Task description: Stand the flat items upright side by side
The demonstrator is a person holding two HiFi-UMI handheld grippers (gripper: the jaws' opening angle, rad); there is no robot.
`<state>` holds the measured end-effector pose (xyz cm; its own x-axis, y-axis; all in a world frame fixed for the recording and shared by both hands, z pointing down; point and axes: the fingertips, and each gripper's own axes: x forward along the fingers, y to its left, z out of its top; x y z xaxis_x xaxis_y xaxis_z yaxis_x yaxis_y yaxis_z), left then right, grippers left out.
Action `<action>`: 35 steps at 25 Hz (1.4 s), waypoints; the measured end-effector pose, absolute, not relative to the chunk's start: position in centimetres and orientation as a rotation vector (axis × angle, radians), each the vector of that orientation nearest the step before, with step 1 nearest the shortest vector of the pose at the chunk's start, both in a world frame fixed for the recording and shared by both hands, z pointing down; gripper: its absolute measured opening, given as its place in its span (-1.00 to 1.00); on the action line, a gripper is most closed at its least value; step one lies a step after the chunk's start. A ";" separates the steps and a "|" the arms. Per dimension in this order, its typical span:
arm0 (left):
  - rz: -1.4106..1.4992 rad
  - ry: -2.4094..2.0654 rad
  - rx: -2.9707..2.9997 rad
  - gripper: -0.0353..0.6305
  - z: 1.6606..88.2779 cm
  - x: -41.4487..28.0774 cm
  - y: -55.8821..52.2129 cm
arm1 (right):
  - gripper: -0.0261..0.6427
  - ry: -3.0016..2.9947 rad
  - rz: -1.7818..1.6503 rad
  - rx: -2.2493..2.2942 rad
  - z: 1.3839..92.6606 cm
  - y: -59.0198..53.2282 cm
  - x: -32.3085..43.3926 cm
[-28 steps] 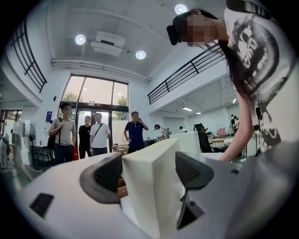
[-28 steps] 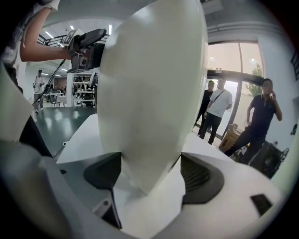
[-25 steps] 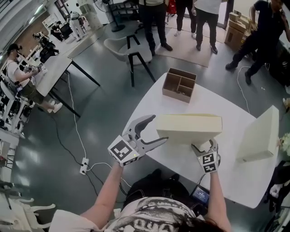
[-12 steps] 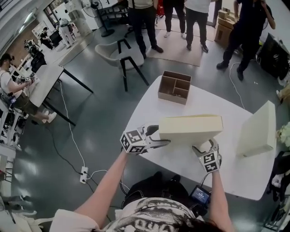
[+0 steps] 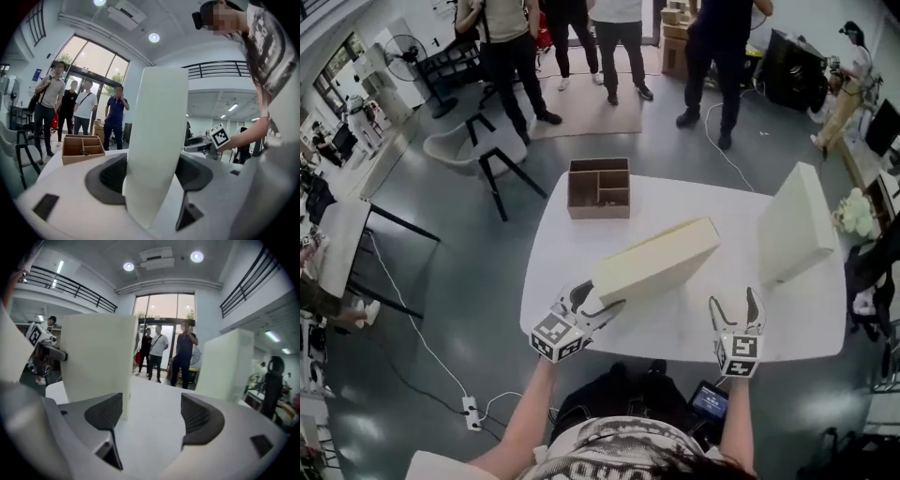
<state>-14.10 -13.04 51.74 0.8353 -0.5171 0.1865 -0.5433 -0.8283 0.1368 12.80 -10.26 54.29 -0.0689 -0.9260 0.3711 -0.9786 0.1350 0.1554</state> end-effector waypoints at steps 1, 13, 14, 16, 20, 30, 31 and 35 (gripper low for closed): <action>0.211 -0.835 2.830 0.06 51.6 -13.9 -13.1 | 0.23 -2.004 0.169 1.912 52.7 -9.8 14.3; 0.247 -1.050 2.714 0.06 51.3 -10.7 -11.5 | 0.36 -1.845 0.067 2.280 41.7 -13.0 32.9; 0.245 -1.086 2.697 0.06 51.4 -10.3 -11.4 | 0.36 -1.861 0.071 2.261 41.7 -13.6 33.6; 0.236 -1.162 2.662 0.06 51.3 -9.4 -11.1 | 0.35 -1.915 0.062 2.205 41.6 -14.8 34.4; 0.226 -1.294 2.586 0.06 51.5 -7.3 -10.8 | -0.01 -2.019 0.038 2.163 41.6 -15.6 34.6; 0.239 -1.564 2.330 0.05 51.7 1.2 -10.9 | -0.04 -2.118 0.048 2.056 41.5 -14.7 32.8; 0.238 -1.583 2.310 0.05 51.7 2.1 -11.2 | -0.04 -2.120 0.049 2.052 41.5 -14.6 32.5; 0.234 -1.668 2.249 0.04 51.7 4.9 -12.4 | -0.04 -2.138 0.046 2.025 41.5 -14.0 31.7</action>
<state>4.89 -12.43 51.67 0.3010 -0.8974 0.3227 -0.9515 -0.2601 0.1645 31.66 -13.95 41.49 -0.0443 -0.9856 0.1631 -0.9917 0.0632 0.1123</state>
